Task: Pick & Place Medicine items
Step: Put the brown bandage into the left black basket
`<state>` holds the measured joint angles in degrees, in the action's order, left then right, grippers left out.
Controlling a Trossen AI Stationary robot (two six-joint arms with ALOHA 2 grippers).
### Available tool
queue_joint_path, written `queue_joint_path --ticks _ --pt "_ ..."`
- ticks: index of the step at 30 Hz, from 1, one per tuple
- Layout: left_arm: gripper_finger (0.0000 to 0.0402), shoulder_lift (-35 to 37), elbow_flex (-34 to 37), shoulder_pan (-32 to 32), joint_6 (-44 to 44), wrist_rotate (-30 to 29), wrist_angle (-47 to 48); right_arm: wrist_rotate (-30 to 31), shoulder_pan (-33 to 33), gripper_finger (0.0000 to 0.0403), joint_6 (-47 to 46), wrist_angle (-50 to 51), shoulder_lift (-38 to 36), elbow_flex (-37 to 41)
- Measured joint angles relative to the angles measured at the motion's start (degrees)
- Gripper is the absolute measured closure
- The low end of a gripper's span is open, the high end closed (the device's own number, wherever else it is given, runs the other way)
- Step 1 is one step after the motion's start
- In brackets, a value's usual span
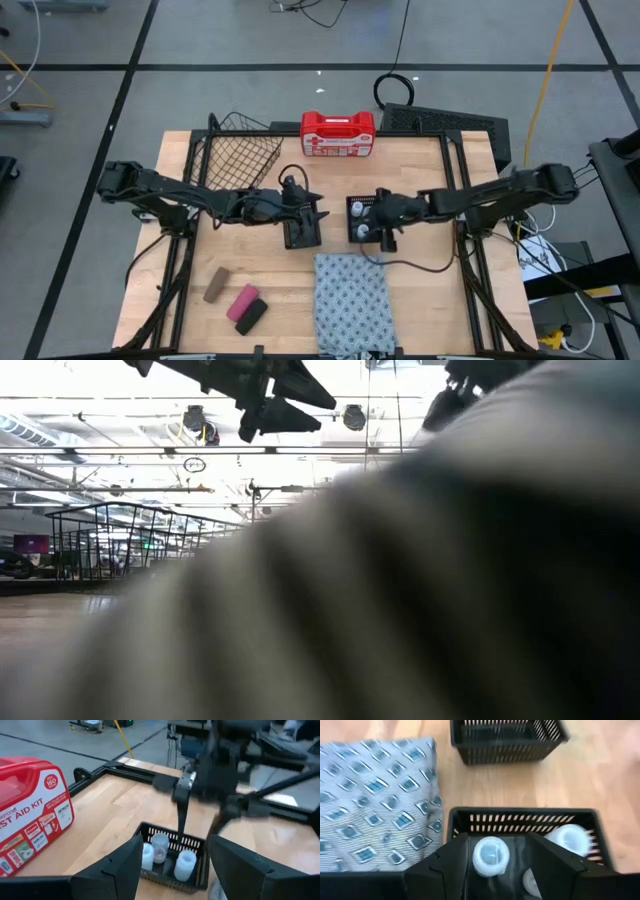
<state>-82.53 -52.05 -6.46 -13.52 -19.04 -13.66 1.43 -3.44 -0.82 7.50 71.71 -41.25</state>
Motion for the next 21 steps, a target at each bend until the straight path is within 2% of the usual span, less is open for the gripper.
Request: queue_joint_path --ticks 3,7,10,13,17,19,21 --pt "0.0169 3.87 -0.07 -0.25 -0.64 1.57 4.38 0.0 0.02 0.0214 -0.02 3.61 -5.72 -0.02" --pt "0.0169 9.97 -0.07 -2.93 -2.06 0.5 13.09 0.29 0.04 0.0214 -2.0 10.59 -13.73 -0.02" --pt "0.0169 13.42 -0.07 -7.08 -3.4 -4.32 17.51 2.01 0.03 0.0218 -3.95 12.52 -19.52 0.77" --pt "0.0169 15.09 -0.07 -12.53 -5.71 -12.08 21.71 3.62 0.04 0.0223 -4.46 11.85 -25.53 3.74" --pt "0.0169 16.24 -0.07 -20.02 -14.43 -21.06 31.33 6.49 0.06 0.0228 -4.47 8.32 -32.77 8.85" --pt "0.0169 16.49 -0.07 -23.26 -21.24 -23.13 35.62 7.57 0.08 0.0229 -4.25 5.41 -35.82 11.63" --pt "0.0169 16.36 -0.02 -26.12 -27.87 -21.87 39.36 7.58 0.09 0.0229 -4.08 2.52 -38.25 14.13"
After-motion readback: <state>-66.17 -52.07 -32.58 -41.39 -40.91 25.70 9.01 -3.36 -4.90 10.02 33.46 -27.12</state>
